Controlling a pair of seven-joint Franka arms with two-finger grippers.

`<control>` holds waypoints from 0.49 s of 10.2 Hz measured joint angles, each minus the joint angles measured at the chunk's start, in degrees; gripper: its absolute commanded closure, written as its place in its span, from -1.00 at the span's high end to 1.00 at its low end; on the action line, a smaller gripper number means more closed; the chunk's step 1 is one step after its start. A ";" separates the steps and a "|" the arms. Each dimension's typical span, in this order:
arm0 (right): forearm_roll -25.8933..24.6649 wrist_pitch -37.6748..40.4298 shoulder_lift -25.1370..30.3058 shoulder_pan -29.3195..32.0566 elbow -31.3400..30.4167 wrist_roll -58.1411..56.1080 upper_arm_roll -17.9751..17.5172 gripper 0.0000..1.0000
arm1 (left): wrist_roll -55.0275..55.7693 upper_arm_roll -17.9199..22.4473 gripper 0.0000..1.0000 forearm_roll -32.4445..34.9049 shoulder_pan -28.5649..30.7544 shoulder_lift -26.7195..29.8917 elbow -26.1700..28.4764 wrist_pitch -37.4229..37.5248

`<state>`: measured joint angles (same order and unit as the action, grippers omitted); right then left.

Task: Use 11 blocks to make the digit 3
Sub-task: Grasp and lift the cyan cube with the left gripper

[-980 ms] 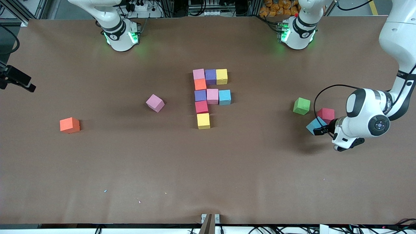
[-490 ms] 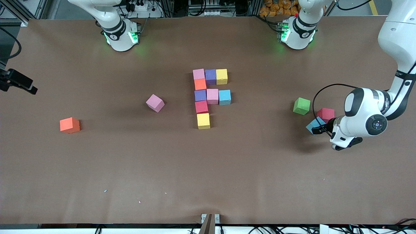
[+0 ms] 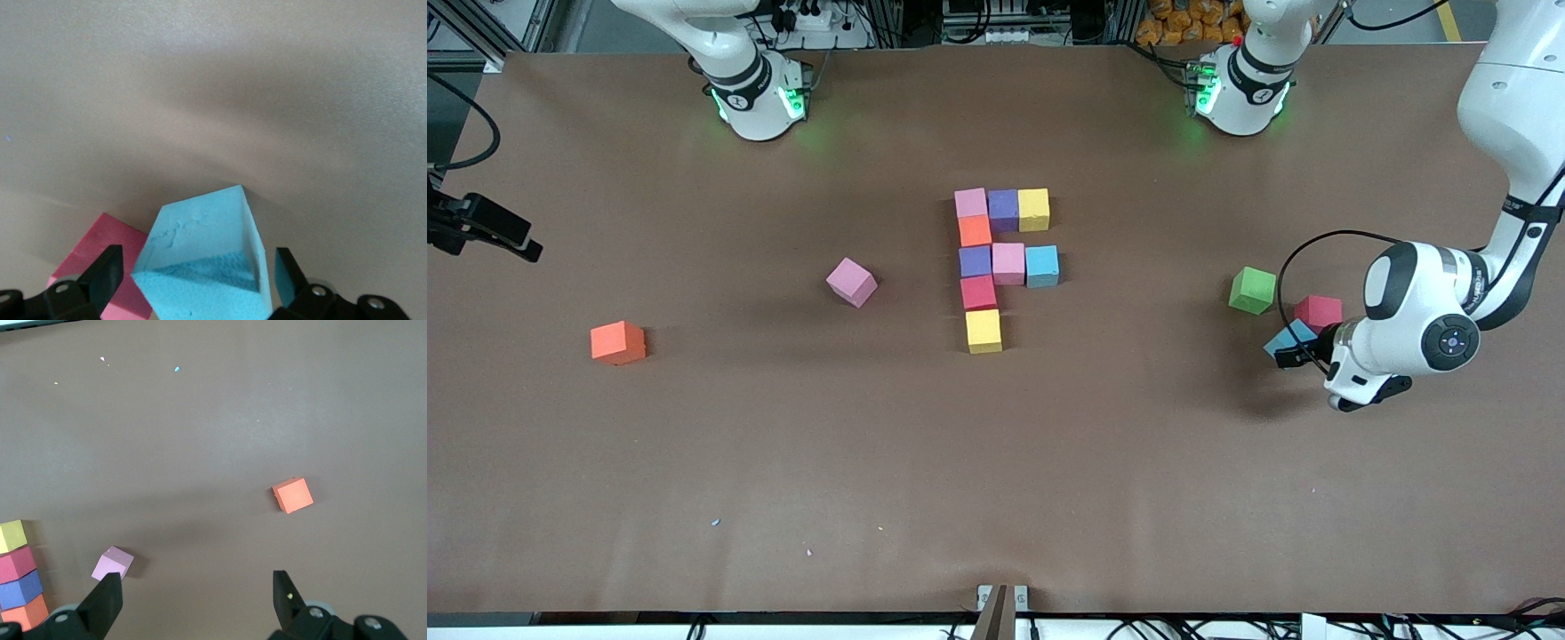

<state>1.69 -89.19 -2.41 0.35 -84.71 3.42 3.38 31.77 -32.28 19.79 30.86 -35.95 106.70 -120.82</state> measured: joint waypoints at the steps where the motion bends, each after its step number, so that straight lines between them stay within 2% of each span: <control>1: 0.00 -0.04 0.00 0.01 0.05 0.04 0.04 1.00 | 0.00 -0.20 1.00 -1.09 0.00 0.00 0.00 -0.05; 5: 0.03 -0.16 0.00 0.02 0.09 0.16 0.16 1.00 | 1.08 -0.61 1.00 -1.51 -0.33 -0.03 0.13 -0.06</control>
<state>1.72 -89.36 -2.41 0.37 -84.62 3.58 3.54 32.85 -32.89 18.28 30.54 -35.98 106.83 -120.88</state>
